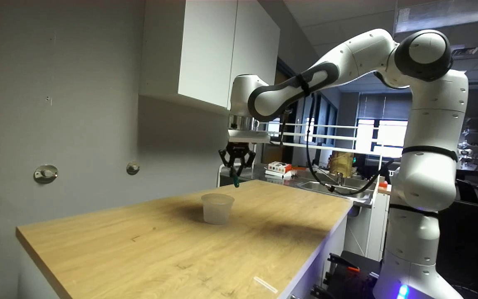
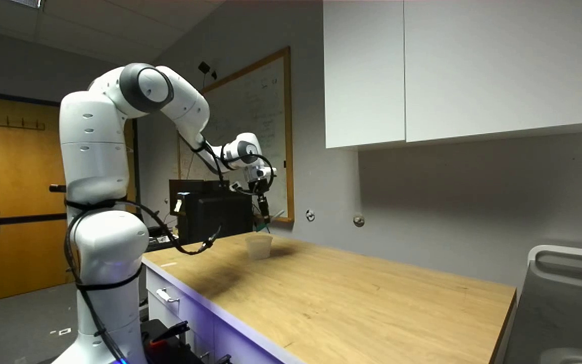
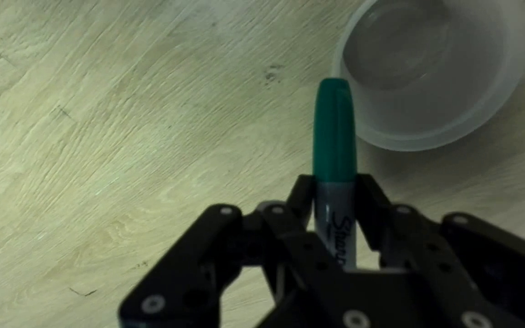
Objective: Put the marker in the clear cup
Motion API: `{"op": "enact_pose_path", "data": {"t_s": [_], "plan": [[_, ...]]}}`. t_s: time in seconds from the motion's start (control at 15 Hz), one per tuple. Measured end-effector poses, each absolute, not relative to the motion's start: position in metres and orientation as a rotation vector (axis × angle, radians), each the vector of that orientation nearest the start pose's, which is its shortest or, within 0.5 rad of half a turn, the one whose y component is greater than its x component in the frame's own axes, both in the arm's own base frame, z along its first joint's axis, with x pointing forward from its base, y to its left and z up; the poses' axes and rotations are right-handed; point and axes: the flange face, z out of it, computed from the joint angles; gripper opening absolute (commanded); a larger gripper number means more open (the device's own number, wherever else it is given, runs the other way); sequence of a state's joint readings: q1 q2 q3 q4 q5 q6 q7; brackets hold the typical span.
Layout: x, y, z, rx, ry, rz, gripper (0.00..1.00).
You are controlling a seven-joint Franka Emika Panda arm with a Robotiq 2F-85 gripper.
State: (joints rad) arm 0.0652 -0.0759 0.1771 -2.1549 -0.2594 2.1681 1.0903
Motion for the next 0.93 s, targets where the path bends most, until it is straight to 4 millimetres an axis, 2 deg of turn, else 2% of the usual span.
{"op": "enact_pose_path", "data": {"t_s": [0.4, 0.47, 0.53, 0.6, 0.67, 0.93], "plan": [[0.536, 0.162, 0.419, -3.053, 1.16, -0.353, 0.1], [0.539, 0.167, 0.413, -3.063, 1.155, -0.353, 0.14], [0.542, 0.172, 0.406, -3.073, 1.152, -0.35, 0.54], [0.545, 0.176, 0.399, -3.084, 1.149, -0.345, 0.55], [0.547, 0.18, 0.393, -3.095, 1.148, -0.339, 0.6], [0.557, 0.187, 0.371, -3.14, 1.138, -0.316, 0.89]]}}
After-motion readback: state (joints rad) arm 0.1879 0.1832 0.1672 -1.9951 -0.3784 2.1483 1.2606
